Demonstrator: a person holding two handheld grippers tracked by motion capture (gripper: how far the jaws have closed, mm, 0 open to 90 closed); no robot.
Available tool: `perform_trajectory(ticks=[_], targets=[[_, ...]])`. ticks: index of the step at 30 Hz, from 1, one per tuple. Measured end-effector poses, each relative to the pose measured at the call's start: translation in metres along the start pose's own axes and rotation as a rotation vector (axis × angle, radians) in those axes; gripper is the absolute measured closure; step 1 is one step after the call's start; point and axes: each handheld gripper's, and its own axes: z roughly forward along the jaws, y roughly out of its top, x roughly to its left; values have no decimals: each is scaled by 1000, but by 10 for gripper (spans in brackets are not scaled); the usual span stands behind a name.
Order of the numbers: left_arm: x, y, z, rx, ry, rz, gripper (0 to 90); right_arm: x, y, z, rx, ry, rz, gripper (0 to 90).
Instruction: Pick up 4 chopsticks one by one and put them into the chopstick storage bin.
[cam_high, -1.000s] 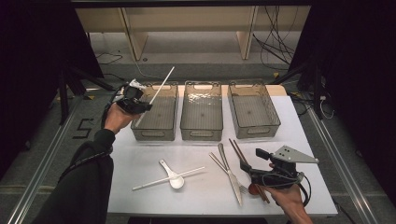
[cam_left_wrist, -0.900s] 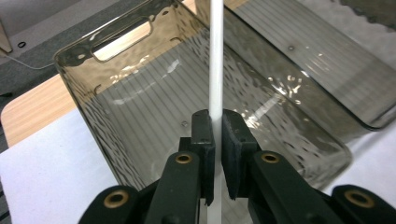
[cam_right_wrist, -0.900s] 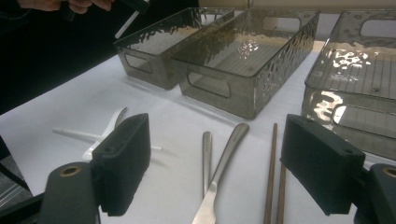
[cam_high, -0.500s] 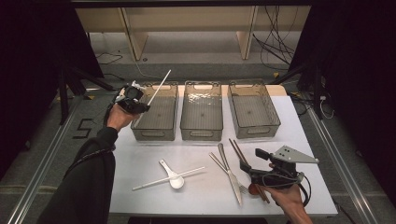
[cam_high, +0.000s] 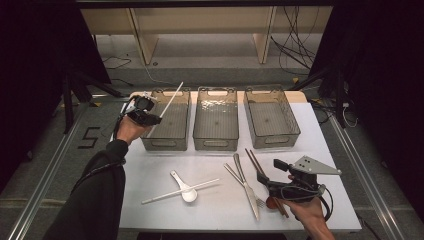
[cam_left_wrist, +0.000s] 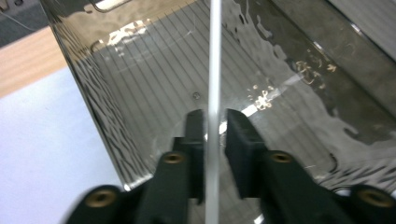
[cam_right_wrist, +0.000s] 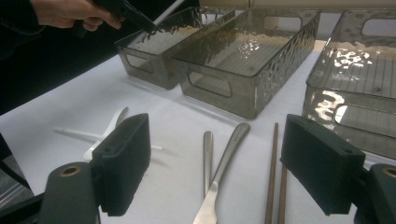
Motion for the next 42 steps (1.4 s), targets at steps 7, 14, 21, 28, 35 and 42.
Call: perform_trajectory(ticks=[7, 14, 21, 28, 35, 42], targets=[[-6, -1, -15, -52, -61, -17, 514, 0, 0, 0, 1, -1, 0, 249], [-24, -7, -39, -73, -160, 16, 348, 0, 0, 0, 1, -4, 0, 249], [-48, -21, -57, -96, -223, 60, 248, 0, 0, -1, -1, -6, -3, 249], [-70, -34, -70, -78, -240, 133, 185, 1, 1, -1, -2, -4, -7, 249], [-81, -50, -72, -22, -247, 172, 160, 2, 1, -1, -3, -5, -10, 248], [-91, -61, -68, 60, -266, 235, 156, 2, 1, -1, -1, -2, -15, 249]])
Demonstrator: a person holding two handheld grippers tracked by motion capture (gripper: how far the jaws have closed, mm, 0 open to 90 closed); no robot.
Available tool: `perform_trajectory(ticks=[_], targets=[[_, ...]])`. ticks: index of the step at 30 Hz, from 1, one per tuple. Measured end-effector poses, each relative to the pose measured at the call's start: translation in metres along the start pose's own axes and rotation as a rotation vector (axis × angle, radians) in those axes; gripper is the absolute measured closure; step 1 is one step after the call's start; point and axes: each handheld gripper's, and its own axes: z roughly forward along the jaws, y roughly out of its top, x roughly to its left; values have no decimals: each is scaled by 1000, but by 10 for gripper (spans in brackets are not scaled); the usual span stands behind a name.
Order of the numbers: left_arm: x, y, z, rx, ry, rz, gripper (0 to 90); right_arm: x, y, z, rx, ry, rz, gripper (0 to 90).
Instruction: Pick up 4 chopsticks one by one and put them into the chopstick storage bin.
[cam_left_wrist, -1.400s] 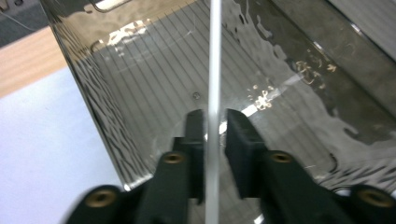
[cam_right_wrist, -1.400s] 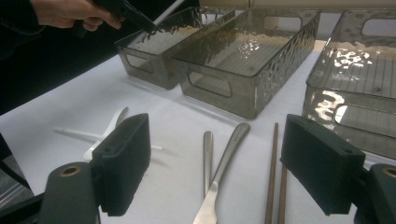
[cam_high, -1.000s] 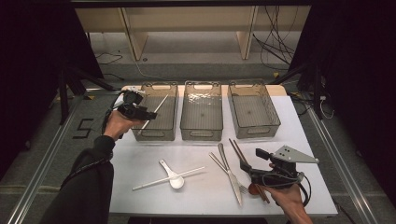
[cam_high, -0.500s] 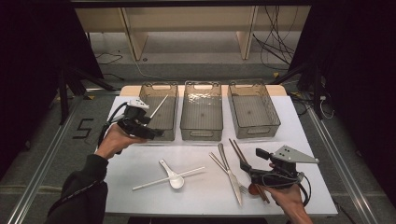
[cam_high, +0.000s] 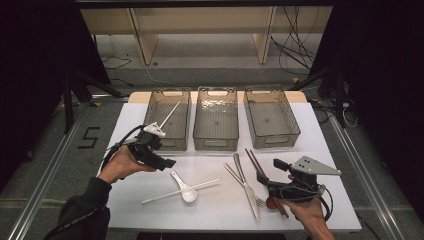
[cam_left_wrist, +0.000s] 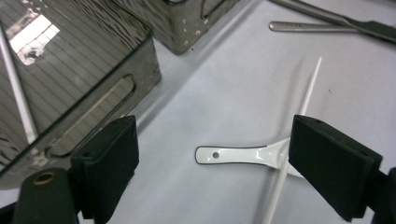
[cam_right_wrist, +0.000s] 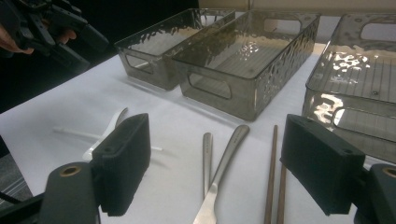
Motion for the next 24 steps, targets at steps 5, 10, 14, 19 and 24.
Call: perform_trajectory(ticks=[5, 10, 14, 19, 24], targets=[[-9, -7, 9, 52, -27, 27, 156, -1, 0, 0, 1, 0, 3, 249], [-15, -17, 14, 89, -43, 42, 158, 0, 0, 0, 1, -1, -1, 249], [-24, -25, 17, 130, -46, 75, 162, 0, 0, 0, 2, -3, 1, 248], [-34, -34, 23, 166, -56, 95, 164, 0, 0, 1, 4, -5, -4, 249], [-38, -37, 25, 182, -58, 108, 164, -1, 0, 1, 7, -7, 2, 248]])
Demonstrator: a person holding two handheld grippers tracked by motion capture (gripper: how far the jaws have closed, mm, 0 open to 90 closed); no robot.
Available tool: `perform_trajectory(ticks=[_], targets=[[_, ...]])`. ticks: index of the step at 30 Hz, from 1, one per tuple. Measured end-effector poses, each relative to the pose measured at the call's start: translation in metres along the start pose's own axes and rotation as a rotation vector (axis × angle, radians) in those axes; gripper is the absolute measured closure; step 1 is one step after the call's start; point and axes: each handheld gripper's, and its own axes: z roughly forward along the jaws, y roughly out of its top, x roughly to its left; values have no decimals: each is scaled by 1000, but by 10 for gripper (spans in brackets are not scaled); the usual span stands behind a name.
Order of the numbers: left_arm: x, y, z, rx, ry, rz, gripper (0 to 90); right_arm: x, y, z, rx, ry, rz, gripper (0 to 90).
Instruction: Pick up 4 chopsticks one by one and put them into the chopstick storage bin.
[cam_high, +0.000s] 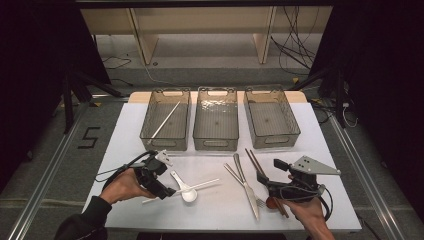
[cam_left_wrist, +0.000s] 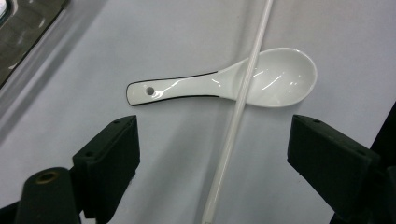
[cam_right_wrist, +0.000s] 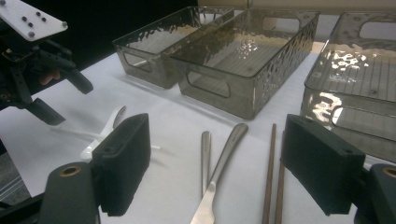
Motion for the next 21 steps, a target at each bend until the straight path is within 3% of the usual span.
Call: perform_trajectory(ticks=[12, 21], targets=[[-3, -5, 6, 23, -22, -6, 189, 0, 0, 0, -4, 1, -8, 248], [-7, -7, 11, 66, -29, 27, 320, 1, 0, -1, -4, 0, -10, 248]])
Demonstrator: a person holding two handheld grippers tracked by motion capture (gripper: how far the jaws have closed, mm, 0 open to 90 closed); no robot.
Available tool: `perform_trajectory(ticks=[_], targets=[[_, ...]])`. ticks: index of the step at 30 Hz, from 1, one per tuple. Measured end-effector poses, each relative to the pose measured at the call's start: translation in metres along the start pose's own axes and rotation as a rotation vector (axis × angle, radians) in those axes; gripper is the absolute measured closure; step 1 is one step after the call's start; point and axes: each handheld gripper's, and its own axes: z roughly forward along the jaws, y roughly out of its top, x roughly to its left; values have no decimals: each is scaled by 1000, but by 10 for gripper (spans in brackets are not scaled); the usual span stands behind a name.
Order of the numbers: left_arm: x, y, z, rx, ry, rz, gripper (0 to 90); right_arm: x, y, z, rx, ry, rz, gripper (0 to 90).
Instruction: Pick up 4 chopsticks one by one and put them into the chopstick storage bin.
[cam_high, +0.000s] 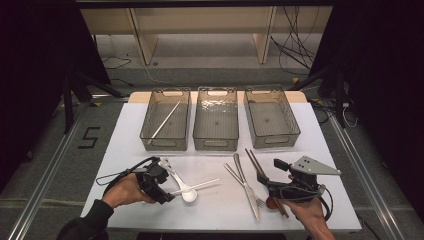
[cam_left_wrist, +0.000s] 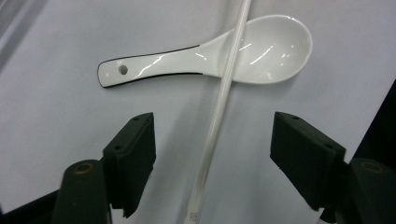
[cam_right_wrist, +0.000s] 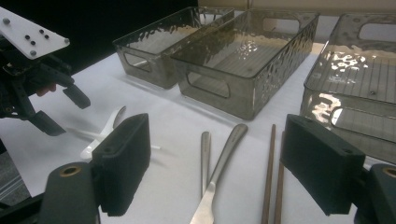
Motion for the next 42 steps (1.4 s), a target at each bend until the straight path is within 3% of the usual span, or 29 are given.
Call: perform_trajectory(ticks=[5, 14, 31, 42], targets=[[0, 0, 0, -1, 9, 10, 381, 0, 0, 0, 4, 3, -2, 248], [-2, -1, 2, 25, -12, 29, 448, 0, 0, 0, 3, 4, -2, 248], [-5, -2, 18, 120, -10, 94, 659, 0, 0, 1, 6, 5, 4, 249], [-3, -2, 24, 126, -7, 113, 768, -1, -1, 1, 8, 5, 7, 250]])
